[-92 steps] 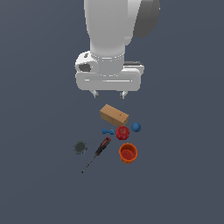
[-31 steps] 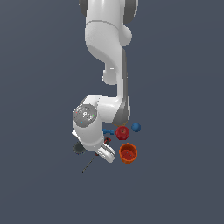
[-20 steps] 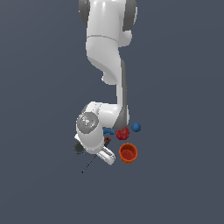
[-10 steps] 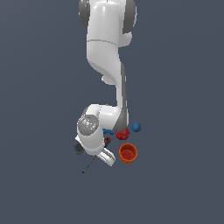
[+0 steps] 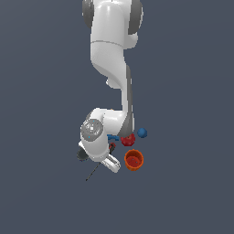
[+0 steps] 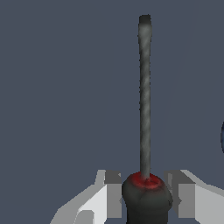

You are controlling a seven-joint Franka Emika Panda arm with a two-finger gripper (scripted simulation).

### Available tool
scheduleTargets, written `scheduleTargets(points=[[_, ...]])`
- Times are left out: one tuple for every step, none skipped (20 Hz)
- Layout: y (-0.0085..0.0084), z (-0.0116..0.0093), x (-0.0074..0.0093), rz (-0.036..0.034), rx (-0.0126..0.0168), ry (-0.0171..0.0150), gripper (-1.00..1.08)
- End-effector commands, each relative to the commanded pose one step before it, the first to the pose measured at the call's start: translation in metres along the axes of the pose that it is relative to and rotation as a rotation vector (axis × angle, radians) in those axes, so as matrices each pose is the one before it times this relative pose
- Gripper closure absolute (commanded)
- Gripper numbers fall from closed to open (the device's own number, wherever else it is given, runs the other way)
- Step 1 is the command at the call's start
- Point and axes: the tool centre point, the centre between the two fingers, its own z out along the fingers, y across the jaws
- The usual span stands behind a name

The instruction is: Pick up a designated object from a clutter of objects.

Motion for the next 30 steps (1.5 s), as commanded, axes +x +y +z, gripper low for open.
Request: scheduleTargets(points=[[0.0008,-0.00422,-0.00048,0.00004,0.0007,0.00126,1.08],[0.00069,-0.00235,-0.00063,0.0,0.0,0.0,1.08],[0.00081,-0.00279,-0.00075,0.0,0.0,0.0,1.08],[0.00094,-0.00323,-0.00087,0.0,0.0,0.0,1.08],[0.00107,-0.00367,-0.00098,0.0,0.0,0.0,1.08],[0.00136,-0.00397,-0.00101,0.00026,0.00019,-0.00036,1.08],[0.00133,-0.00457,-0.00122,0.0,0.0,0.0,1.08],[0.00146,-0.00503,-0.00134,0.0,0.0,0.0,1.08],[0.00159,-0.0055,-0.00146,0.0,0.0,0.0,1.08],[0.00173,-0.00597,-0.00159,0.0,0.0,0.0,1.08],[0.00186,-0.00645,-0.00171,0.0,0.0,0.0,1.08],[0.00217,-0.00698,-0.00175,0.00023,0.0006,-0.00025,1.08],[0.00214,-0.00744,-0.00196,0.0,0.0,0.0,1.08],[0.00228,-0.00795,-0.00209,0.0,0.0,0.0,1.08],[0.00243,-0.00848,-0.00221,0.0,0.0,0.0,1.08],[0.00257,-0.00898,-0.00233,0.0,0.0,0.0,1.08],[0.00261,-0.00915,-0.00236,0.0,0.0,0.0,1.08],[0.00263,-0.00923,-0.00237,0.0,0.0,0.0,1.08],[0.00288,-0.00935,-0.00227,0.00029,0.00058,-0.00025,1.08],[0.00267,-0.00942,-0.00239,0.0,0.0,0.0,1.08],[0.0027,-0.00953,-0.0024,0.0,0.0,0.0,1.08],[0.00273,-0.00964,-0.00241,0.0,0.0,0.0,1.08],[0.00276,-0.00977,-0.00242,0.0,0.0,0.0,1.08],[0.00279,-0.0099,-0.00243,0.0,0.0,0.0,1.08],[0.00283,-0.01005,-0.00244,0.0,0.0,0.0,1.08],[0.00287,-0.01021,-0.00245,0.0,0.0,0.0,1.08],[0.00291,-0.01039,-0.00247,0.0,0.0,0.0,1.08],[0.00318,-0.01067,-0.00241,0.00045,-0.00008,0.00018,1.08],[0.00292,-0.01049,-0.00243,0.0,0.0,0.0,1.08],[0.00282,-0.01017,-0.00232,0.0,0.0,0.0,1.08]])
